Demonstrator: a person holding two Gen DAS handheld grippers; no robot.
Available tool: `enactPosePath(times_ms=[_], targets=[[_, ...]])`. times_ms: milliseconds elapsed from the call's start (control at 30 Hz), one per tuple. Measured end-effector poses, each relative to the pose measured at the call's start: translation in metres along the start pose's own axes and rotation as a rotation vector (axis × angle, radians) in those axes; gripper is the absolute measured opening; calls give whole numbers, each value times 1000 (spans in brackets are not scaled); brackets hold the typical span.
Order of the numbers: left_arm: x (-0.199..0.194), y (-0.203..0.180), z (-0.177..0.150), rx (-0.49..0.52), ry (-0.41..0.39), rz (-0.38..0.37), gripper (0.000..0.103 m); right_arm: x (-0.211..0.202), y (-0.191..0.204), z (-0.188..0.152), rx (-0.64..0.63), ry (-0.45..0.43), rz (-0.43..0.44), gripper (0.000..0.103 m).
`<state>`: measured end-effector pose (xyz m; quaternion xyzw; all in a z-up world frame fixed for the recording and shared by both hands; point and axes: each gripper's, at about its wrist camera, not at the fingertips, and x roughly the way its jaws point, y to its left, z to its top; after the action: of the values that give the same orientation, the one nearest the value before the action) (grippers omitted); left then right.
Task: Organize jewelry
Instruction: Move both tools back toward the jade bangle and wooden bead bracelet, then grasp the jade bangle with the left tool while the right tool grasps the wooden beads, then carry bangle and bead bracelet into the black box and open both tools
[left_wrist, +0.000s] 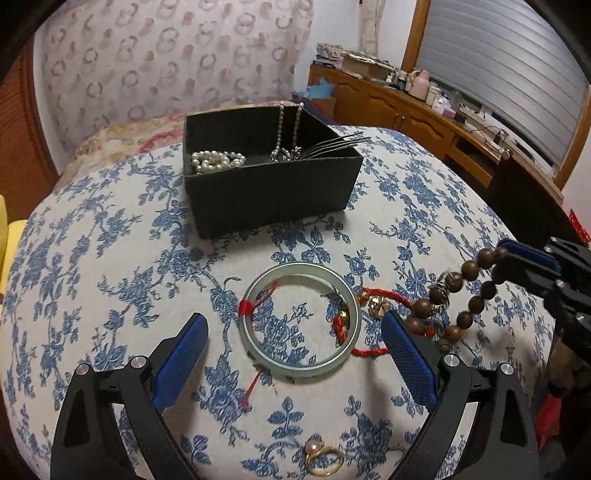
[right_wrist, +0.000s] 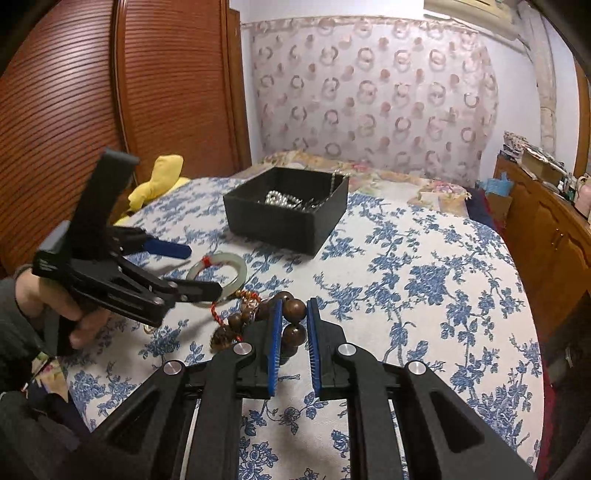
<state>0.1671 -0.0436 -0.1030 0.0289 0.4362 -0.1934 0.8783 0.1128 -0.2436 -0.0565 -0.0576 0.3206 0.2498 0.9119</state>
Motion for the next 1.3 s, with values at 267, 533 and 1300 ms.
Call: enactPosePath(times_ms=[267,533,1300], targets=[[11,-4,6,12,16,8,91,-10,-2,4,0,-34,-2,15],[14,-13,6,77,15,65,69,-22,0,16,-16,-76,3,15],[-33,-5,22,61,-129,70,69,-18,-3,64,-57,-126,2,15]])
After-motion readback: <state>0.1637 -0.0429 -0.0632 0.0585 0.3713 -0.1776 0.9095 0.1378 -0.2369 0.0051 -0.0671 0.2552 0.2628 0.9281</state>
